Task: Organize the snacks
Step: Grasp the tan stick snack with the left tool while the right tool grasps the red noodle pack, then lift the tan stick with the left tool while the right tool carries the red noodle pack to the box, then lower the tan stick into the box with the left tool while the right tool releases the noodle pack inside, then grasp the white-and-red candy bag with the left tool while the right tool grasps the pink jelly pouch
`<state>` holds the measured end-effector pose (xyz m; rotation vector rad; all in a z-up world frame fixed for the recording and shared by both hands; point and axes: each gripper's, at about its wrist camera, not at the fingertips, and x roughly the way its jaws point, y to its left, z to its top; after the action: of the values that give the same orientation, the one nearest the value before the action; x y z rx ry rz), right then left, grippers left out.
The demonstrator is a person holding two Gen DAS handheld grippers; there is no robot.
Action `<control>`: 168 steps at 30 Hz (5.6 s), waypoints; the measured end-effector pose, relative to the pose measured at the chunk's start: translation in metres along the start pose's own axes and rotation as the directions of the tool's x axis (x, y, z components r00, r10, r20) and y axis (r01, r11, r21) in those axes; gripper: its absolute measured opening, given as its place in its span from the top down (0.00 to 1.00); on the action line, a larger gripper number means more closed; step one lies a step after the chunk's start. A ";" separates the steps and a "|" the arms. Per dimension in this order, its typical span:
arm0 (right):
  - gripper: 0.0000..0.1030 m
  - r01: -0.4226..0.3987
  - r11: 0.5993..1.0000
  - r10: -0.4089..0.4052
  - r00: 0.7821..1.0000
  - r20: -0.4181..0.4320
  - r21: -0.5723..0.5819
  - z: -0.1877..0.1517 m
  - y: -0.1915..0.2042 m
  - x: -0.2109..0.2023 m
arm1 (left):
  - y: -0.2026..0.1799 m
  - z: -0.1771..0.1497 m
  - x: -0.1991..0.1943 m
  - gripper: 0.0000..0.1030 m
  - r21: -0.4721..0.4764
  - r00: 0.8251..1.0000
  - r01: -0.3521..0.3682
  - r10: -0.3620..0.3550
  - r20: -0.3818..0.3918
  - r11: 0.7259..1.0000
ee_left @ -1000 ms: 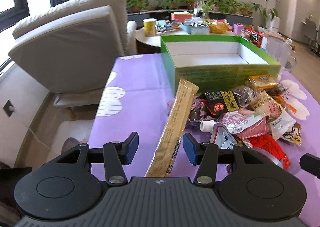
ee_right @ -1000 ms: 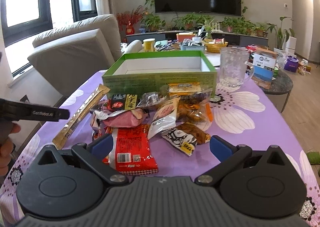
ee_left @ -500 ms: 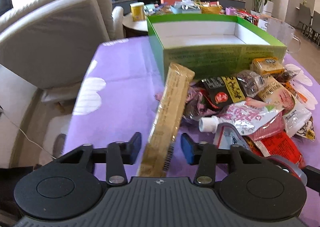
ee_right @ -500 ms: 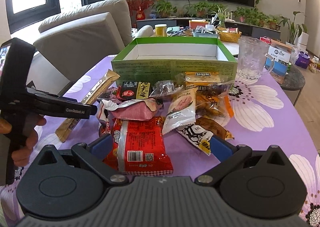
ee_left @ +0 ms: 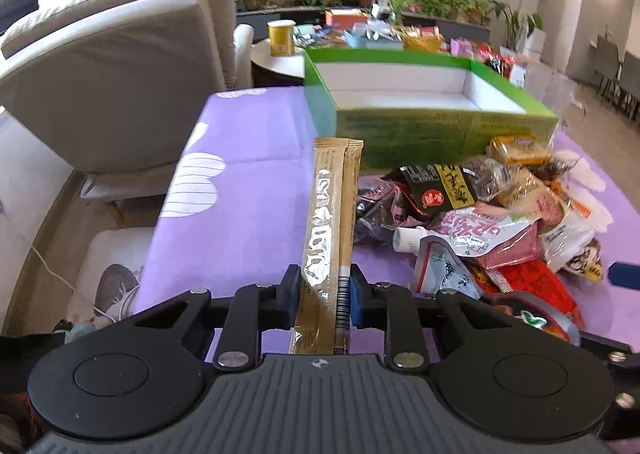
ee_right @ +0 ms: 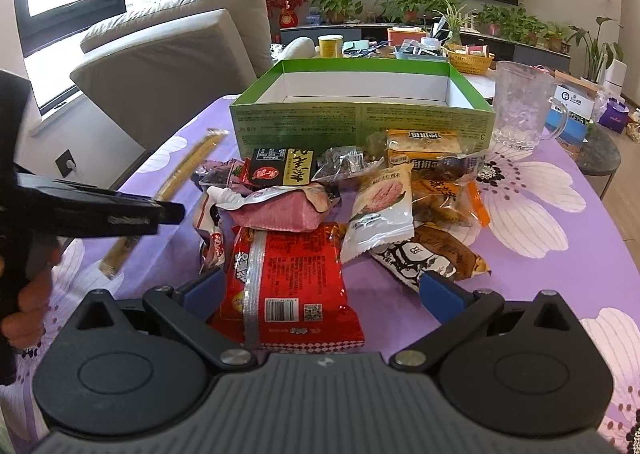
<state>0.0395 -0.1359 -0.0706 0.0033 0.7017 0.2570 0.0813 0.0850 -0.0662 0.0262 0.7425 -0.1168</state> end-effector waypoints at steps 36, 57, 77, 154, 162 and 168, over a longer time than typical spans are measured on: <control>0.56 -0.070 0.994 0.066 0.996 -0.056 -0.083 -0.008 0.019 0.011 | -0.011 -0.004 -0.057 0.78 0.006 0.995 -0.002 0.001 0.100 1.000; 0.56 0.034 0.999 -0.032 0.960 0.278 0.000 0.083 -0.042 -0.021 | -0.048 0.087 -0.028 0.85 0.030 0.985 0.006 -0.012 0.171 1.000; 0.56 0.034 0.999 -0.039 0.980 0.197 0.032 0.067 -0.055 0.003 | -0.008 0.022 0.017 0.81 0.020 1.000 0.012 -0.012 0.002 1.000; 0.53 0.145 0.988 -0.141 0.987 0.078 -0.058 0.078 -0.056 0.016 | -0.030 0.076 0.022 0.84 -0.073 0.996 0.085 -0.087 -0.022 0.994; 0.53 0.059 0.998 -0.055 0.988 0.142 -0.018 0.036 -0.055 -0.031 | -0.003 0.010 -0.018 0.80 -0.175 0.997 0.019 -0.032 -0.071 0.984; 0.53 -0.094 0.990 0.107 0.986 0.131 -0.101 0.013 -0.033 -0.042 | 0.003 -0.022 -0.023 0.80 -0.268 0.985 0.059 -0.101 -0.143 0.962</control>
<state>0.0254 -0.1768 -0.0367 -0.0334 0.5534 0.3829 0.0501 0.0918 -0.0675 -0.2509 0.9111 -0.0934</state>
